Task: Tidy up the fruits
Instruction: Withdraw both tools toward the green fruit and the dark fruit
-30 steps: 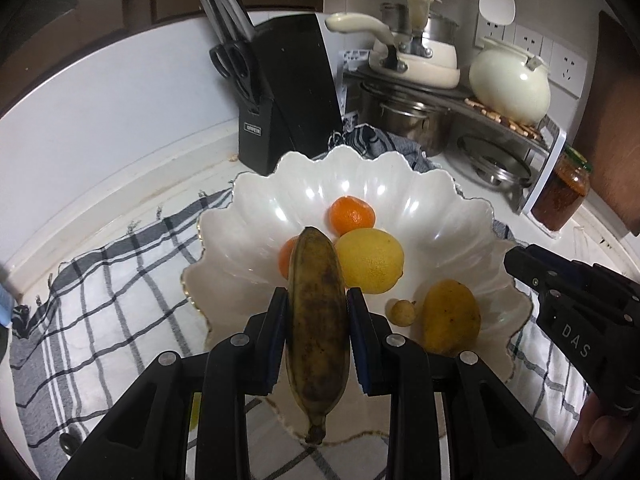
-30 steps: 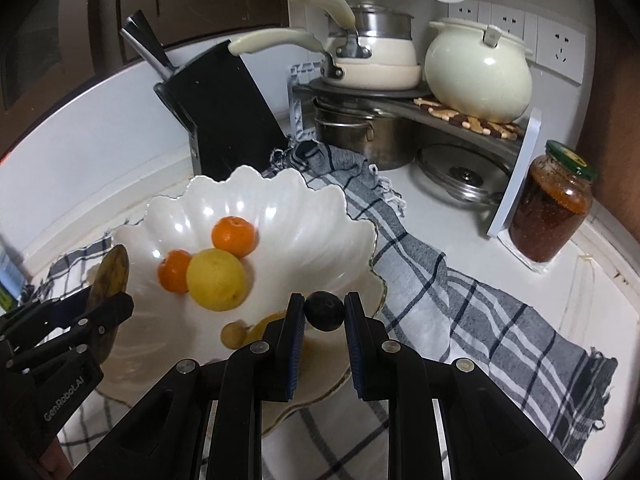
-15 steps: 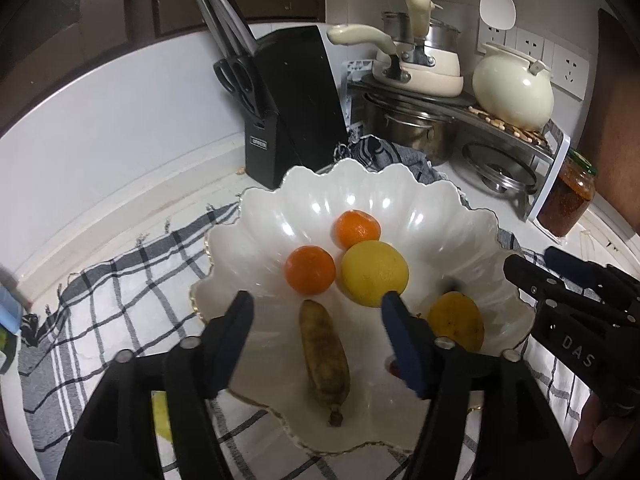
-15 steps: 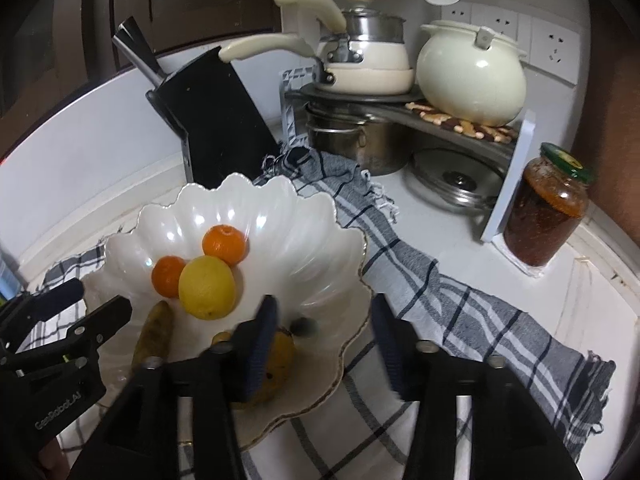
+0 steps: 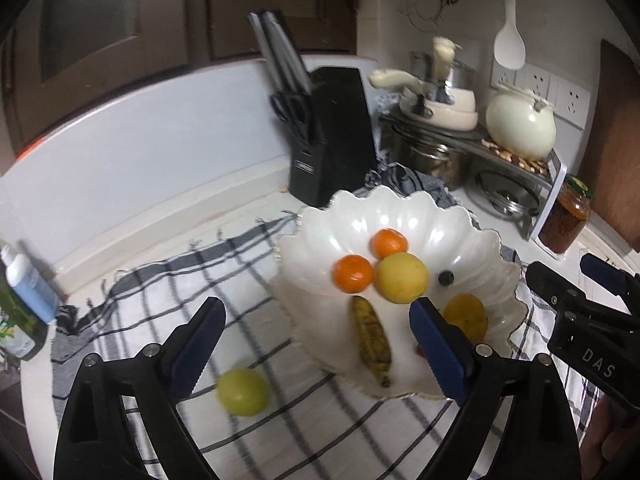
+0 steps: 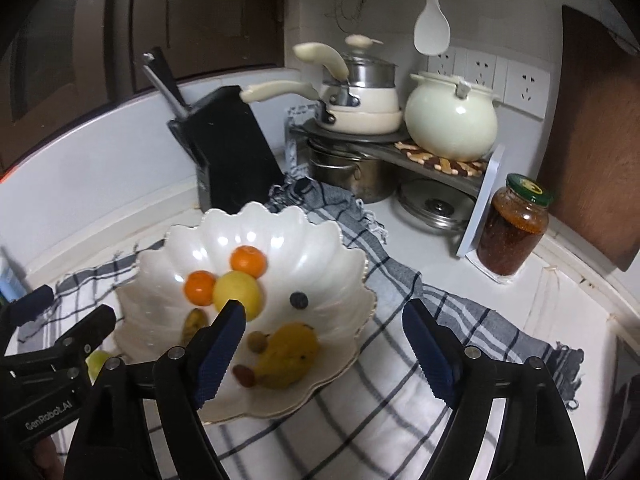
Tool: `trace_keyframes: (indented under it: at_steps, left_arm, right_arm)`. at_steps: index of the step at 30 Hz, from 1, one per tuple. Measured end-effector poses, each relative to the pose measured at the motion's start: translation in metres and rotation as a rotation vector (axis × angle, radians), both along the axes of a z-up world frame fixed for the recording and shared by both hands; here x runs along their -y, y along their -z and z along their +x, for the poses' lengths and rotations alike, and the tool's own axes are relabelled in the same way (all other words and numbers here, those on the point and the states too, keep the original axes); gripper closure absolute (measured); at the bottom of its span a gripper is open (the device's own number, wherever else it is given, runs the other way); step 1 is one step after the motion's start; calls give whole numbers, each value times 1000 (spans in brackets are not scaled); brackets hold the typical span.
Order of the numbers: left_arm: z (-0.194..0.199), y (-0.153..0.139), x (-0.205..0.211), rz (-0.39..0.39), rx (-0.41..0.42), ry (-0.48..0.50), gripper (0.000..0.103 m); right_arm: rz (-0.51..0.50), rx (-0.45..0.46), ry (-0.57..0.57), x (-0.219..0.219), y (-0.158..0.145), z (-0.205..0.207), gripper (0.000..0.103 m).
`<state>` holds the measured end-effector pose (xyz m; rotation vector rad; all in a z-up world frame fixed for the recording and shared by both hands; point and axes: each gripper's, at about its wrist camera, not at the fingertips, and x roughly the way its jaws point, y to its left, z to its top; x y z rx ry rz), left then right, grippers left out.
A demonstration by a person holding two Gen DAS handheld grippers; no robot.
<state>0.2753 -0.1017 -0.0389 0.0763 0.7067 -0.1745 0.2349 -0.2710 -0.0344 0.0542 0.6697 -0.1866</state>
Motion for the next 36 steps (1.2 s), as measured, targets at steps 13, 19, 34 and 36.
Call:
trace_keyframes:
  at_steps: [13, 19, 34, 36]
  left_arm:
    - [-41, -17, -76, -11, 44, -83, 6]
    - [-54, -18, -110, -10, 56, -129, 6]
    - [-76, 1, -185, 18, 60, -238, 6]
    - [-77, 6, -192, 20, 52, -249, 7]
  right_arm:
    - [-7, 30, -74, -70, -16, -29, 21]
    - [-7, 34, -124, -104, -17, -34, 21]
    - [-18, -3, -241, -179, 9, -33, 21]
    - [-14, -12, -252, -186, 15, -32, 21]
